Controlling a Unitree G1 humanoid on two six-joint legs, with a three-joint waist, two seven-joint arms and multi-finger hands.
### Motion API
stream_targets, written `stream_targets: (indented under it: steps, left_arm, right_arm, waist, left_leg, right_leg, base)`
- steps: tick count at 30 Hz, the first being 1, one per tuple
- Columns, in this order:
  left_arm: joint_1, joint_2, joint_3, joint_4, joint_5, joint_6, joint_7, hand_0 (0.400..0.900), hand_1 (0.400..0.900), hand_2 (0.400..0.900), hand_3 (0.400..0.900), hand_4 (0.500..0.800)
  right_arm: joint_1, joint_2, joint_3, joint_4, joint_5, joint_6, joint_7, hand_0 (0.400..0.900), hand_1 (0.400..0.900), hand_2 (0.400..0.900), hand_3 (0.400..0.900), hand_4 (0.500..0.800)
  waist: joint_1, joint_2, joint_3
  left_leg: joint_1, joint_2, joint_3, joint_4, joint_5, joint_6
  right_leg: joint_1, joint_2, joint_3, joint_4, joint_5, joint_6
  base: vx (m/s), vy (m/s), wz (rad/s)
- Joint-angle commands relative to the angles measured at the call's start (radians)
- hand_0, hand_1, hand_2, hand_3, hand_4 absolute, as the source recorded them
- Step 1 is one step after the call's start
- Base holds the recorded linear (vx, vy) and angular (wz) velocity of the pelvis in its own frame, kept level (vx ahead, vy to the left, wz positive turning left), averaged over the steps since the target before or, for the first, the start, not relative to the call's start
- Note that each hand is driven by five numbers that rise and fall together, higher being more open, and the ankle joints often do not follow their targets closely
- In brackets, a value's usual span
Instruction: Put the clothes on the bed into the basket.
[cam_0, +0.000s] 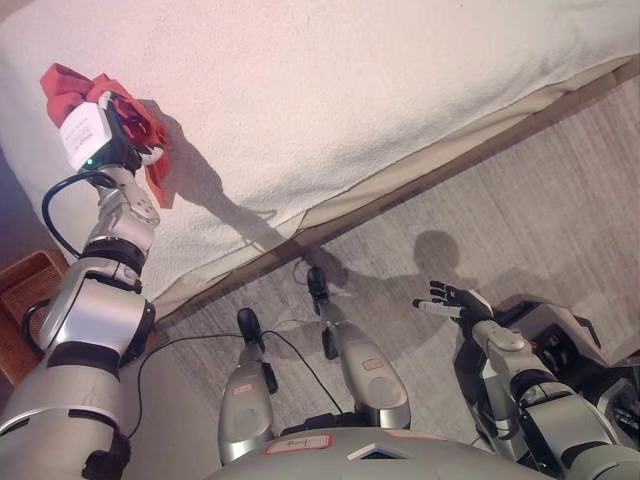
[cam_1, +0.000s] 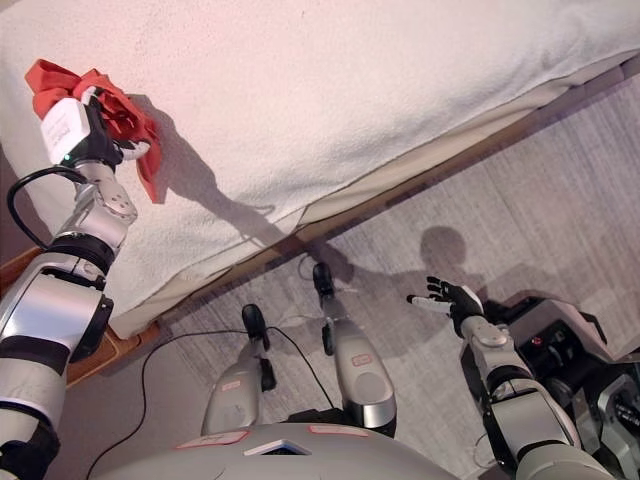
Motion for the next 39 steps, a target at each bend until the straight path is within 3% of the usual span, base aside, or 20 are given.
stream_targets:
  steps: [1,2,3,4,10,24,30,35,39]
  left_arm:
    - [-0.134,0.120,-0.050,0.069,0.037,0.005,0.053,0.900,0.900,0.900,0.900,0.800]
    - [-0.142,0.123,-0.061,0.080,0.038,0.011,0.040,0.900,0.900,0.900,0.900,0.800]
    - [-0.156,0.135,-0.071,0.096,0.036,0.013,0.031,0.796,0.796,0.796,0.796,0.738]
    - [-0.169,0.141,-0.080,0.109,0.034,0.016,0.020,0.400,0.400,0.400,0.400,0.500]
    - [-0.197,0.163,-0.107,0.154,0.037,0.012,-0.014,0.400,0.400,0.400,0.400,0.500]
    - [-0.157,0.091,-0.116,0.104,0.065,-0.001,-0.011,0.400,0.400,0.400,0.400,0.500]
    - [-0.070,0.074,-0.065,0.053,0.058,-0.014,-0.029,0.400,0.400,0.400,0.400,0.500]
    - [0.003,0.100,-0.037,0.033,0.070,-0.020,-0.065,0.400,0.400,0.400,0.400,0.500]
    - [0.044,0.135,0.007,0.045,0.021,-0.032,-0.118,0.400,0.400,0.400,0.400,0.500]
  right_arm:
    - [0.023,-0.096,0.027,0.007,0.036,-0.025,-0.019,0.900,0.900,0.900,0.900,0.800]
    - [0.017,-0.104,0.028,-0.003,0.043,-0.024,-0.019,0.900,0.900,0.900,0.900,0.800]
    - [0.009,-0.112,0.028,-0.017,0.048,-0.022,-0.018,0.900,0.900,0.900,0.900,0.800]
    - [0.006,-0.115,0.028,-0.028,0.054,-0.020,-0.017,0.900,0.900,0.900,0.900,0.800]
    - [-0.009,-0.115,0.037,-0.047,0.074,-0.022,-0.017,0.900,0.900,0.900,0.900,0.800]
    - [0.012,-0.095,0.032,-0.025,0.071,-0.038,-0.017,0.900,0.900,0.900,0.900,0.800]
    - [0.027,-0.086,0.008,0.009,0.054,-0.028,-0.025,0.900,0.900,0.900,0.900,0.800]
    - [0.061,-0.094,-0.035,0.059,0.028,-0.017,-0.019,0.900,0.900,0.900,0.900,0.800]
    - [0.090,-0.110,-0.076,0.117,-0.005,0.001,-0.015,0.900,0.900,0.900,0.900,0.800]
  waist:
    - [0.010,0.008,-0.062]
    - [0.009,0.009,-0.055]
    - [0.007,0.009,-0.050]
    - [0.004,0.008,-0.045]
    - [-0.007,0.008,-0.023]
    - [-0.002,0.010,-0.062]
    - [0.021,0.003,-0.083]
    - [0.044,0.006,-0.095]
    - [0.058,0.015,-0.109]
  left_leg:
    - [-0.068,0.051,-0.039,0.076,-0.020,-0.040]
    - [-0.078,0.052,-0.041,0.071,-0.013,-0.040]
    - [-0.089,0.054,-0.042,0.069,-0.007,-0.040]
    - [-0.100,0.057,-0.044,0.069,-0.003,-0.041]
    - [-0.151,0.065,-0.048,0.085,0.000,-0.044]
    - [-0.141,0.061,-0.051,0.098,-0.019,-0.047]
    - [-0.074,0.065,-0.042,0.094,-0.037,-0.047]
    - [0.000,0.064,-0.045,0.079,-0.049,-0.046]
    - [0.065,0.060,-0.041,0.049,-0.043,-0.047]
  right_leg:
    - [-0.087,-0.101,-0.023,0.070,0.019,0.078]
    - [-0.096,-0.099,-0.025,0.067,0.021,0.078]
    - [-0.106,-0.098,-0.028,0.065,0.024,0.077]
    - [-0.117,-0.096,-0.029,0.065,0.026,0.076]
    - [-0.150,-0.095,-0.029,0.057,0.037,0.074]
    - [-0.123,-0.100,-0.038,0.048,0.028,0.072]
    - [-0.059,-0.102,-0.049,0.047,0.017,0.074]
    - [0.017,-0.110,-0.057,0.050,-0.002,0.075]
    - [0.089,-0.117,-0.073,0.035,-0.011,0.078]
  base:
    - [-0.07,-0.008,0.05]
    - [-0.07,-0.014,0.03]
    - [-0.06,-0.021,0.02]
    - [-0.06,-0.017,-0.02]
    - [-0.02,-0.002,-0.02]
    - [0.01,0.000,0.00]
    - [0.05,-0.011,-0.01]
    - [0.10,-0.004,0.16]
    - [0.10,0.031,0.27]
